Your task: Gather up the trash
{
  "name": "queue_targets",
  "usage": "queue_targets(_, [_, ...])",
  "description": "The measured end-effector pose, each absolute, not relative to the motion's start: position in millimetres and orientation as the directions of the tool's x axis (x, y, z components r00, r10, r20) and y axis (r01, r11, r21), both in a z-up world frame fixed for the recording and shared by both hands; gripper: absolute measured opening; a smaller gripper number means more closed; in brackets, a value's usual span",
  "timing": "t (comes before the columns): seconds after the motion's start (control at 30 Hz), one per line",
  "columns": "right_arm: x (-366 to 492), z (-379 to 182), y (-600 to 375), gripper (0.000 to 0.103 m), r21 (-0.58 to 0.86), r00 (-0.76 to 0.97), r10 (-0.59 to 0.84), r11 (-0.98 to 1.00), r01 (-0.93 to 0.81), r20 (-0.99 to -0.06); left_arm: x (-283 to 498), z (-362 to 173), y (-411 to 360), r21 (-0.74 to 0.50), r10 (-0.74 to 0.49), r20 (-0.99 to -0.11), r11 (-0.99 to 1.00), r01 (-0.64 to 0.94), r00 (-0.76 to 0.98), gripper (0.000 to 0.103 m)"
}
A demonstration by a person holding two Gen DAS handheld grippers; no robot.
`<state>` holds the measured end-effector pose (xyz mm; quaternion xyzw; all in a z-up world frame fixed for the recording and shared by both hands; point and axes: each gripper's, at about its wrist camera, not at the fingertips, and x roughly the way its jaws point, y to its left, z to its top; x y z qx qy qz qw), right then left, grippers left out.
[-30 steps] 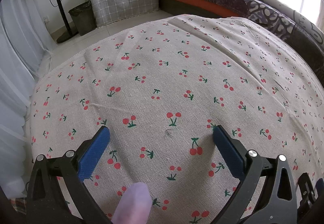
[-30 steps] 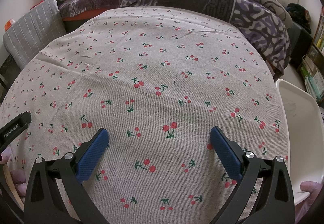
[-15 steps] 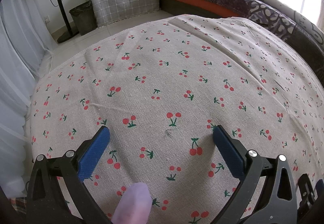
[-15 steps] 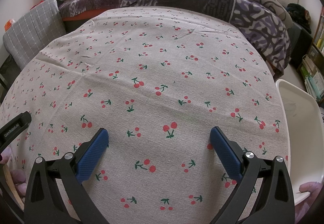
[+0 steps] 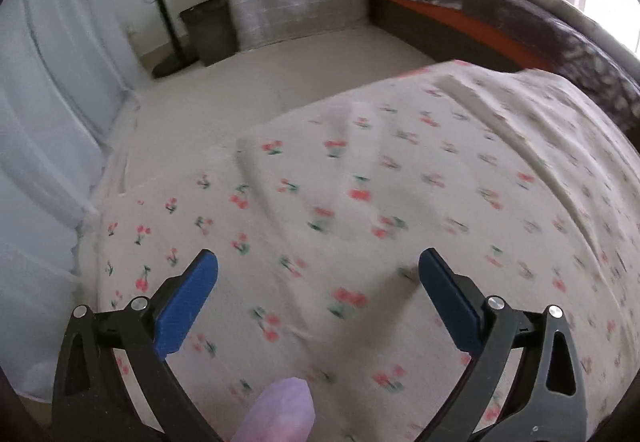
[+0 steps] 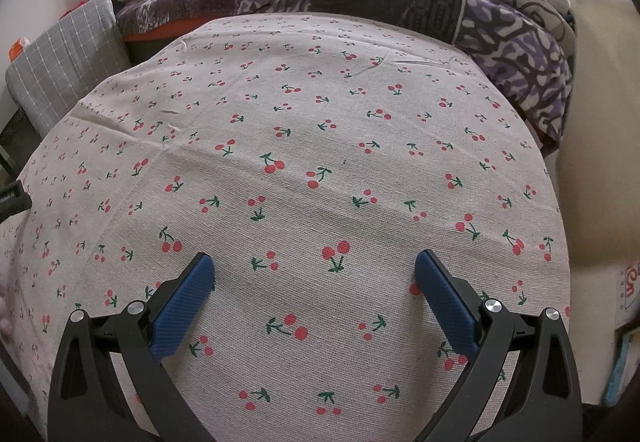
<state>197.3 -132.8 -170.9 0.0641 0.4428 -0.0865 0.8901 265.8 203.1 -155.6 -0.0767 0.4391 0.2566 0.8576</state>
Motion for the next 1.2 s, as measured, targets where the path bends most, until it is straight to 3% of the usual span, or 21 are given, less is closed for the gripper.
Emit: queue_targets(1.2, [197.5, -170.7, -132.9, 0.097, 0.037, 0.593, -0.098, 0.977, 0.211, -0.8, 276.8, -163.7, 221.9, 0.037, 0.376, -0.793, 0.815, -0.578, 0.479, 0.097])
